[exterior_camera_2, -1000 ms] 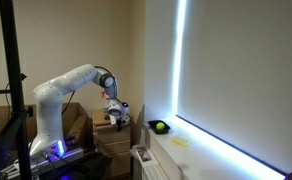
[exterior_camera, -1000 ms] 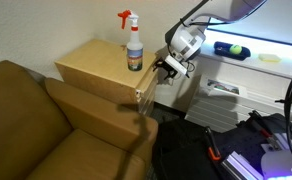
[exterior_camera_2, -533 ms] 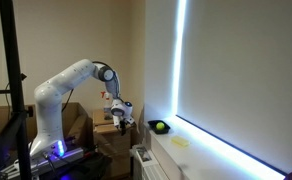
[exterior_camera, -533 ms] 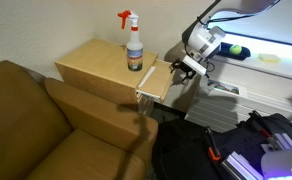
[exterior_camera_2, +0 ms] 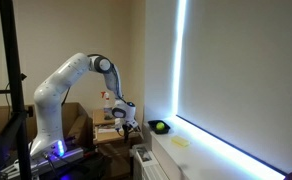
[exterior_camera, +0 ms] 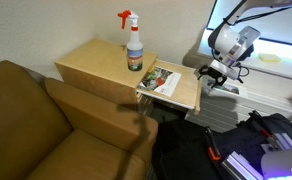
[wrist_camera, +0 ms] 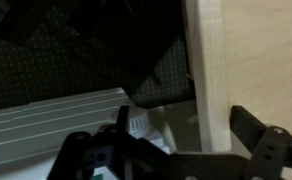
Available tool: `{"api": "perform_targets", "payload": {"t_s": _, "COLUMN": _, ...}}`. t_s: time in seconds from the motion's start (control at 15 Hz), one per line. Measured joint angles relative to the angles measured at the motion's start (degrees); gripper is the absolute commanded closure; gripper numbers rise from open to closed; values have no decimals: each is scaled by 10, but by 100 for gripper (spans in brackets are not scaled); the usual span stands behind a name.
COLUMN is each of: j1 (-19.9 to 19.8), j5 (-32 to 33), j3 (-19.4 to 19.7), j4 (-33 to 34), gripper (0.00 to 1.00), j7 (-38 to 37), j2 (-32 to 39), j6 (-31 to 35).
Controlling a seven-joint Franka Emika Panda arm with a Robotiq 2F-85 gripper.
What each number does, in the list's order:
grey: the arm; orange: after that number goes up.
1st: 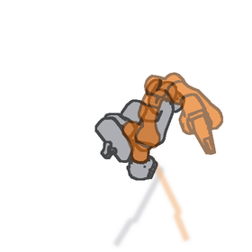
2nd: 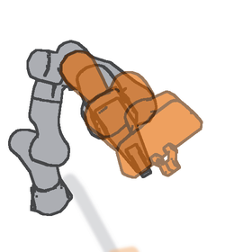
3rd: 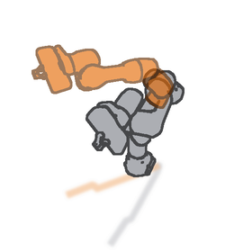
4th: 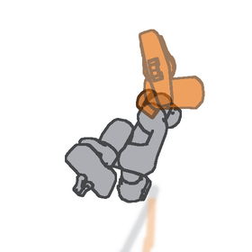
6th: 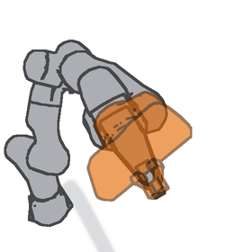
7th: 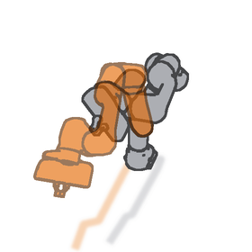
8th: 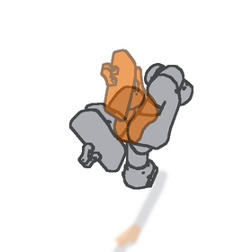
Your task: Open the top drawer of the cabinet
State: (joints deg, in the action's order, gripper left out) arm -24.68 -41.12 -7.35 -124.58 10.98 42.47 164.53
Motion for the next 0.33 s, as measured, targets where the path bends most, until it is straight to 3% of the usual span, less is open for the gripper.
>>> {"api": "perform_targets", "payload": {"t_s": 0.2, "j1": 5, "j5": 13, "j3": 50, "j4": -27, "gripper": 0, "j7": -24, "j2": -23, "j6": -21}}
{"api": "perform_targets", "payload": {"t_s": 0.33, "j1": 43, "j5": 44, "j3": 84, "j4": -18, "gripper": 0, "j7": -102, "j2": -25, "j6": -56}}
